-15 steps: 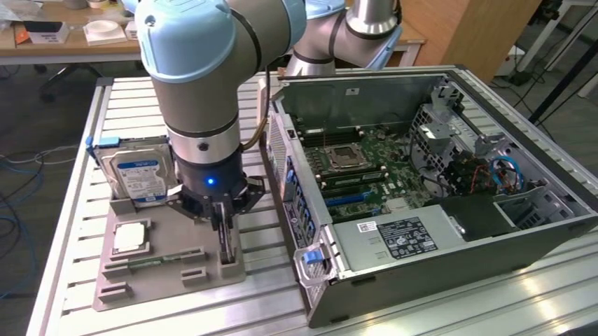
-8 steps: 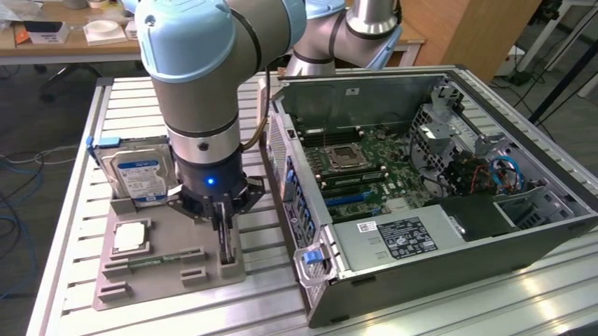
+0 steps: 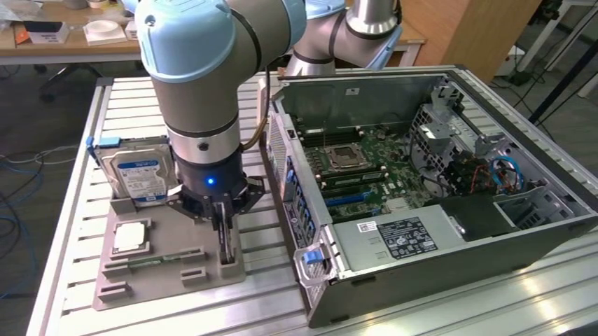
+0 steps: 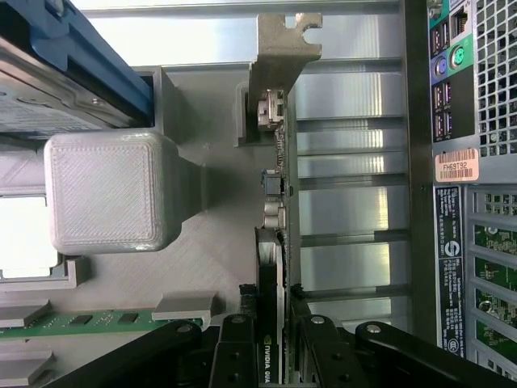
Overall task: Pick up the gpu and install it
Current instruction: 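Pick up the gpu and move the gpu toward the slot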
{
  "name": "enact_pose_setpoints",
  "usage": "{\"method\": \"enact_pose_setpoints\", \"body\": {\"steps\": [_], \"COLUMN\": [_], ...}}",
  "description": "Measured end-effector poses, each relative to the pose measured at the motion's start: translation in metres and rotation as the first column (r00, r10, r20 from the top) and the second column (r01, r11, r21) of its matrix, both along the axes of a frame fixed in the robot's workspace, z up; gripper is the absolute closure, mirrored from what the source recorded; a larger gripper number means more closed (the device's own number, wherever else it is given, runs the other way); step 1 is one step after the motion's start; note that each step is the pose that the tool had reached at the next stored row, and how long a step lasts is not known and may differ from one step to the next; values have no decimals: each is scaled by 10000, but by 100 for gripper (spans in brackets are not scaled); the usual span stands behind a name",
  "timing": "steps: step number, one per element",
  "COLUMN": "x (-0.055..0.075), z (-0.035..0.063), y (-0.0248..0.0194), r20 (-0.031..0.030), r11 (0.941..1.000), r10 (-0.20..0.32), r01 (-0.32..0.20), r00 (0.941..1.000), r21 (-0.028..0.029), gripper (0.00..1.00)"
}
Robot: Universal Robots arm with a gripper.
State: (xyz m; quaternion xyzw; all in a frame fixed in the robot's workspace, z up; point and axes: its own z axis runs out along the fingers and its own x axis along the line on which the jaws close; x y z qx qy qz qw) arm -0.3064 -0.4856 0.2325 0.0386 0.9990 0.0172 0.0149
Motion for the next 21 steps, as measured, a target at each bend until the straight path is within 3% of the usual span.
{"method": "enact_pose_setpoints", "body": {"steps": [21], "x": [0], "z": [6], "y": [1], "r20": [3], "r11": [10000], "r10": [-1], "r01": [1], "r00": [10000], "r21": [13], "gripper": [74]}}
